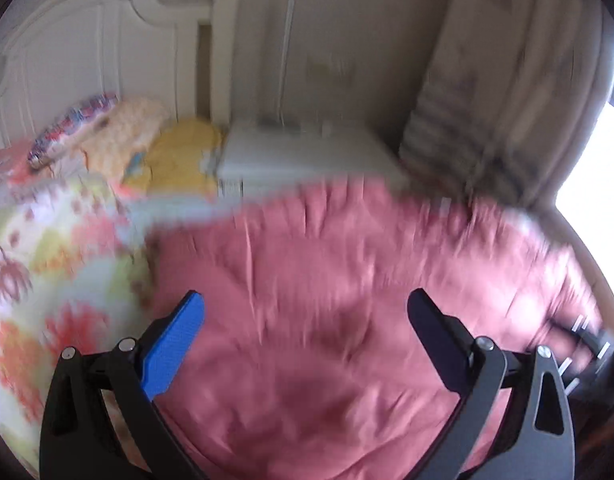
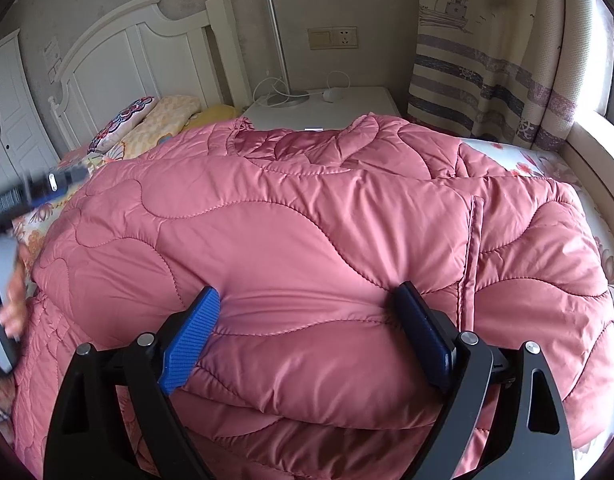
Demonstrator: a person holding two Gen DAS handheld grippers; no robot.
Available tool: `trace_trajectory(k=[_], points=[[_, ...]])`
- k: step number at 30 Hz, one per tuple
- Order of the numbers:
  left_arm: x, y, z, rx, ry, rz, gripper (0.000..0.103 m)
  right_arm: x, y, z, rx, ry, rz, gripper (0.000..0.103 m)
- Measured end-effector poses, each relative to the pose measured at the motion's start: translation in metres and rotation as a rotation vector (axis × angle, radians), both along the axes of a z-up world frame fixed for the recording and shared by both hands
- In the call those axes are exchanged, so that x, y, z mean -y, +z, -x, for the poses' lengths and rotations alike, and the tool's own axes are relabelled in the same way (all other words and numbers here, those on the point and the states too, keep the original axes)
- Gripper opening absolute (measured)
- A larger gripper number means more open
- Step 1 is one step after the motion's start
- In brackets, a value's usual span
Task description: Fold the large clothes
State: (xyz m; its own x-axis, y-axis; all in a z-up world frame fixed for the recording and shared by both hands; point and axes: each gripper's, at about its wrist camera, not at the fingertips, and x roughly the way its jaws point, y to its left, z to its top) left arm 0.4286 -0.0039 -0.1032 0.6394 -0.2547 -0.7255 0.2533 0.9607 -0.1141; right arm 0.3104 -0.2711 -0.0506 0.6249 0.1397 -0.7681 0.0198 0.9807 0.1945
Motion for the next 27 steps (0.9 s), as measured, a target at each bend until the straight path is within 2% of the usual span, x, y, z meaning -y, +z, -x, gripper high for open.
trace_trajectory(k=[2,4,6,8,10,13,14,15,19,21,25,27], points=[[0.001,-0.018,-0.002,-0.048,-0.003,-0.034,0.101,0.000,0.000,0.000,0.000,0.001,0.001,0.086],[-0.001,-0.007,0.005,-0.036,0.009,-0.024,0.101,0.000,0.000,0.000,-0.001,-0.002,0.005,0.086],[-0.008,0.009,0.020,-0.028,0.014,0.040,0.101,0.000,0.000,0.000,-0.001,-0.004,0.005,0.086],[-0.011,0.021,0.045,0.004,0.023,0.065,0.101,0.001,0.000,0.000,-0.001,-0.005,0.003,0.086],[-0.007,0.020,0.064,0.015,0.010,0.036,0.101,0.001,0.000,0.000,-0.001,-0.005,0.005,0.086],[0.007,-0.010,0.073,-0.026,-0.018,-0.085,0.101,0.001,0.000,0.000,-0.001,-0.005,0.006,0.086],[0.009,-0.019,0.073,-0.015,-0.025,-0.107,0.101,0.001,0.000,0.001,-0.001,-0.004,0.007,0.086],[0.011,-0.021,0.075,0.010,-0.025,-0.116,0.101,0.001,0.000,0.001,-0.001,-0.004,0.011,0.086],[0.013,-0.024,0.073,0.015,-0.020,-0.124,0.101,0.000,0.002,0.002,0.002,-0.008,0.017,0.086],[0.012,-0.024,0.075,0.019,-0.018,-0.122,0.101,-0.001,0.010,0.007,0.005,-0.045,0.052,0.086],[0.013,-0.025,0.074,0.021,-0.014,-0.132,0.101,0.003,0.033,0.022,0.088,-0.145,0.071,0.086],[0.014,-0.025,0.075,0.020,-0.014,-0.135,0.101,0.004,0.023,0.016,0.048,-0.152,0.118,0.086]])
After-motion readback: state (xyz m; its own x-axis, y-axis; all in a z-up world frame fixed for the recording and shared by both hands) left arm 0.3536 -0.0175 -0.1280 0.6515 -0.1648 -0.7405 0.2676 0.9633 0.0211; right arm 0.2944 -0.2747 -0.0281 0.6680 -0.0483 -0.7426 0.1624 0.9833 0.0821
